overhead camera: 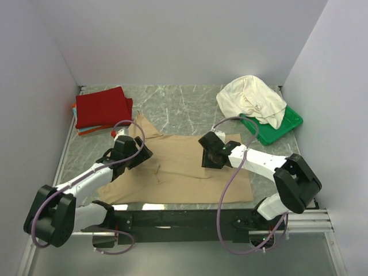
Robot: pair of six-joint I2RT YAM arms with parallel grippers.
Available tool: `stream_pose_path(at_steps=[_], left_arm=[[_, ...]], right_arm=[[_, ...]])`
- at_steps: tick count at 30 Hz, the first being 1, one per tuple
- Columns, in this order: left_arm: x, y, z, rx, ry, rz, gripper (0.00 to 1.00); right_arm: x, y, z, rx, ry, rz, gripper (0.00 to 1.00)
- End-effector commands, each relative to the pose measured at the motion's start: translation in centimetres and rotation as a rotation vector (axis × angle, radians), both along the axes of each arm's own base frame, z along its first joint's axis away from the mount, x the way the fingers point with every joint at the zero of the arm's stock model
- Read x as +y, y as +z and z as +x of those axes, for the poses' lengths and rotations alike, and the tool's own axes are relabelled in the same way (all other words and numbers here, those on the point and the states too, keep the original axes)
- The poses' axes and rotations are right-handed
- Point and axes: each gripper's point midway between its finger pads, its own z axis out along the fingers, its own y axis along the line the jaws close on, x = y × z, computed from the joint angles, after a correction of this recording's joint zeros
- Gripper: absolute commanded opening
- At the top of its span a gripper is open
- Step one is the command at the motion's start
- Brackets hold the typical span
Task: Fold and stack the t-shirts
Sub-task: Fold the tshirt
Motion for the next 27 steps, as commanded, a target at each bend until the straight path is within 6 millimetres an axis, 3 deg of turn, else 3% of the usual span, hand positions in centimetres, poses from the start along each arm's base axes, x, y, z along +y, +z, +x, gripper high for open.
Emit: stream_pose_path(at_steps=[1, 12, 18, 22, 27], left_arm=[[-1.1, 0.7, 1.3, -0.043, -0.044, -0.015, 0.79], [-1.8, -4.0, 0.5, 0.070, -0.100, 0.035, 0.79], [-4.2, -4.4, -0.8, 0.102, -0.169, 0.025, 0.79], [-4.1, -4.3, -0.9, 0.098, -0.142, 0.058, 0.79], [-3.2, -4.8, -2.6, 0.128, -0.121, 0.092, 0.79]], right_arm=[[0.4, -0.5, 0.8, -0.010, 0.022, 0.051, 0.46], [-4.4, -4.2, -2.5, 0.123, -0.050, -0.046, 0.47], [-6.7, -3.9, -3.0, 0.129, -0.105, -0.035, 0.47], [-7.7, -3.5, -3.2, 0.124, -0.124, -0.048, 0.48], [-8.6, -3.7, -3.7, 0.131, -0.138, -0.058, 0.48]])
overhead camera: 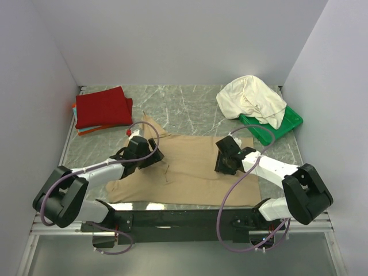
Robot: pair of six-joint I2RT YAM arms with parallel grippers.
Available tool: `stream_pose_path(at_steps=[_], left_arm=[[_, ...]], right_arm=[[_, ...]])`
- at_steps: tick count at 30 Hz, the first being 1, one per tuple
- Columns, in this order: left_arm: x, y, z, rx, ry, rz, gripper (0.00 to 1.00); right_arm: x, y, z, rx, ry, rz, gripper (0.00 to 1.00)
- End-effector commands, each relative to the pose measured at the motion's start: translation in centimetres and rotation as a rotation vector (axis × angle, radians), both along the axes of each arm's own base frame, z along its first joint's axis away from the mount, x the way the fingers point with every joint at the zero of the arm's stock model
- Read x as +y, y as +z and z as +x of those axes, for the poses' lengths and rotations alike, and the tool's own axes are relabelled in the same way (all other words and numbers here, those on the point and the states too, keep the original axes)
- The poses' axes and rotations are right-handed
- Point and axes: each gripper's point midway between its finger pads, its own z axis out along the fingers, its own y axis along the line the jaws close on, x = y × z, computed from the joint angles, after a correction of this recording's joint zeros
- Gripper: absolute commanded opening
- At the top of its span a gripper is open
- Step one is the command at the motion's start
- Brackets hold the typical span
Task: Fold and stack the t-shirts
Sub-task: Fold the tshirt
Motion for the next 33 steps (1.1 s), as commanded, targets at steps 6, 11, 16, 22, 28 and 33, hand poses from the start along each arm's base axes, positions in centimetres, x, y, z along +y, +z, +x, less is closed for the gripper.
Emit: stream_pose_path(at_steps=[6, 11, 16, 22, 28, 33], left_arm=[[1.6, -1.0, -3.8, 0.084, 0.018, 0.038, 0.80], [1.6, 1.4, -3.1, 0.027, 0.022, 0.030, 0.82], [1.7, 4.0, -1.1, -0.045, 0.034, 0.064, 0.86], [1.4, 7.6, 3.0, -0.138, 0.024, 0.086, 0.91], [2.2, 9.7, 7.7, -0.202, 0.031, 0.066, 0.92], [3.1, 9.6, 10.8, -0.199, 0.033, 0.044, 0.88]], right_arm=[[-2.1, 0.0, -1.4, 0.041, -0.006, -0.066, 0.48], [-1.8, 3.1, 1.1, -0.044, -0.009, -0.071, 0.48], [-3.1, 5.8, 4.3, -0.119, -0.053, -0.094, 0.48], [-6.9, 8.6, 9.4, -0.203, -0.176, -0.141, 0.48], [-10.5, 8.0, 13.9, -0.216, -0.249, -0.138, 0.48], [-12.9, 6.8, 16.1, -0.209, -0.271, -0.149, 0.48]])
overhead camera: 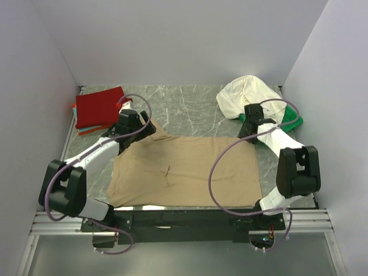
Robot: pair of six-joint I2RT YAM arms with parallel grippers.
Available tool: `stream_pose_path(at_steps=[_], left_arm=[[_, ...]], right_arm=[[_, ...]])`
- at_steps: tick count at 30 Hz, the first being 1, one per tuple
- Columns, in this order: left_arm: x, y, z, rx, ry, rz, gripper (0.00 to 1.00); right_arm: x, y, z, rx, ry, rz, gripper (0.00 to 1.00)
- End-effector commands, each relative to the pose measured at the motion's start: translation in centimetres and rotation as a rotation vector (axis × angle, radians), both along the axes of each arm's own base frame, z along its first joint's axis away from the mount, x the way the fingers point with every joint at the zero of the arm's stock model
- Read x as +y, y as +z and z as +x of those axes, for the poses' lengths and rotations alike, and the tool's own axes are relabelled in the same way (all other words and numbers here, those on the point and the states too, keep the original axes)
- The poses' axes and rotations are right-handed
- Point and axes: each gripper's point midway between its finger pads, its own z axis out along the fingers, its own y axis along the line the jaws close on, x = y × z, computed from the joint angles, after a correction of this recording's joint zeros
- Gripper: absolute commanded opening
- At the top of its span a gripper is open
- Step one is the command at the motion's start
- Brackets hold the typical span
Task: Fold and stack the t-shirts
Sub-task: Fold the tshirt
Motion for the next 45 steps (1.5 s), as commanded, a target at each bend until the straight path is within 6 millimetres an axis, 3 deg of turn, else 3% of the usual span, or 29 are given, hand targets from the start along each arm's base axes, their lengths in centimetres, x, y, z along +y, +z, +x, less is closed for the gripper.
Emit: stream_pose_path(at_steps=[1, 5, 15, 36, 39, 45], left_arm=[[-0.6, 1.5, 2.4, -0.058, -0.060, -0.023, 0.88], [-0.2, 0.7, 3.8, -0.044, -0.054, -0.025, 0.87], [0.3, -0.2, 5.5, -0.027, -0.054, -0.037, 0.86], [0.8, 0.7, 6.6, -0.059, -0.054, -0.069, 0.86], [0.8, 0.9, 6.7, -0.063, -0.055, -0.074, 0.86], [1.2, 0.9, 6.7, -0.064, -0.048, -0.071, 0.86]], right_arm=[[-1.6, 1.0, 3.3, -0.060, 0.007, -0.028, 0.48], [-3.4, 0.4, 4.3, -0.052, -0.033, -0.055, 0.48], [-5.4, -1.8, 4.9, -0.007, -0.068, -0.156, 0.47], [-6.4, -4.6, 3.8, 0.032, -0.071, -0.221, 0.45], [-6.4, -4.7, 3.6, 0.038, -0.070, -0.222, 0.41], [-6.4, -4.9, 3.6, 0.044, -0.072, -0.223, 0.24]])
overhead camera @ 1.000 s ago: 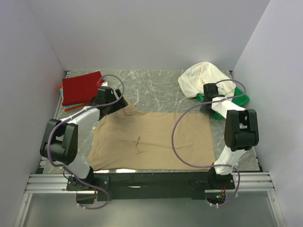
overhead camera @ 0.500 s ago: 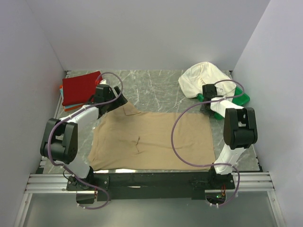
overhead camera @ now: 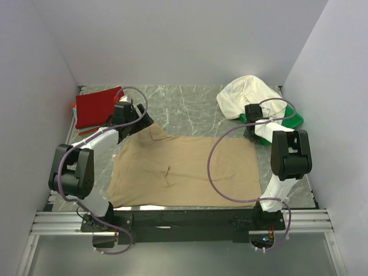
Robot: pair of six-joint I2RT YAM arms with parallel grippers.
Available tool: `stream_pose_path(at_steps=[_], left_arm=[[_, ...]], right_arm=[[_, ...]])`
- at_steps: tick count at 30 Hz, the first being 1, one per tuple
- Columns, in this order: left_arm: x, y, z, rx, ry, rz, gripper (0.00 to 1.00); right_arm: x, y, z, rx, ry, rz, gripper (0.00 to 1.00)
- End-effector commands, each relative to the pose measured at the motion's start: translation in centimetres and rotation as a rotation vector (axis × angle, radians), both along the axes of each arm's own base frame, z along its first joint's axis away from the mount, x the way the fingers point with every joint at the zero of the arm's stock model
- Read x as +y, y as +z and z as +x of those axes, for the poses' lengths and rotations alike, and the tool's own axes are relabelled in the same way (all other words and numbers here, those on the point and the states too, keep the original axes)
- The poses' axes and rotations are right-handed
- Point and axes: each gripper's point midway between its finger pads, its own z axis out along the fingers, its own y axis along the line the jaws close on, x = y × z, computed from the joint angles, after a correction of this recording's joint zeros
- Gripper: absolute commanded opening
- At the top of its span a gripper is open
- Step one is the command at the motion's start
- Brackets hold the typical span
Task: Fold and stack the t-shirts
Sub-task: Fold the tshirt
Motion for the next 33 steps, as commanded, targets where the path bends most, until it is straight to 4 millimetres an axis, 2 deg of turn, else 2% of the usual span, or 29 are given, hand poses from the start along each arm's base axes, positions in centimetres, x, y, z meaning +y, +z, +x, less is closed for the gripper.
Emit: stream_pose_path(at_steps=[1, 6, 12, 15, 20, 21, 22, 28, 33], left_arm=[[-0.2, 2.4, 1.6, -0.077, -0.013, -0.012, 0.86], [0.0, 2.3, 1.9, -0.077, -0.009, -0.009, 0.86], [0.5, 2.3, 3.6, -0.082, 0.009, 0.038, 0.85], [0.3, 1.4, 3.9, -0.049, 0.002, 0.043, 0.85], [0.3, 1.2, 4.7, -0.046, 0.011, 0.046, 0.84], [0.4, 0.6, 4.9, -0.032, 0.016, 0.055, 0.84], [0.4, 1.1, 5.4, -0.040, 0.019, 0.057, 0.84], [0.8, 0.4, 6.7, -0.020, 0.033, 0.099, 0.83], [0.8, -0.2, 7.4, 0.004, 0.028, 0.113, 0.83]], right_arm=[[-1.0, 0.1, 0.4, -0.019, -0.024, -0.046, 0.23], [-0.7, 0.4, 0.4, -0.019, -0.018, -0.057, 0.12], [-0.4, 0.7, 0.1, -0.027, -0.012, -0.060, 0.00], [-0.1, 1.1, -0.1, -0.043, -0.008, -0.050, 0.00], [0.3, 2.3, -0.5, -0.083, -0.002, -0.041, 0.00], [0.2, 2.6, -0.6, -0.092, -0.004, -0.039, 0.00], [0.4, 2.8, -0.7, -0.097, 0.000, -0.037, 0.00], [0.3, 4.1, -1.2, -0.140, -0.007, -0.036, 0.00], [0.4, 4.1, -1.0, -0.139, -0.006, -0.034, 0.00]])
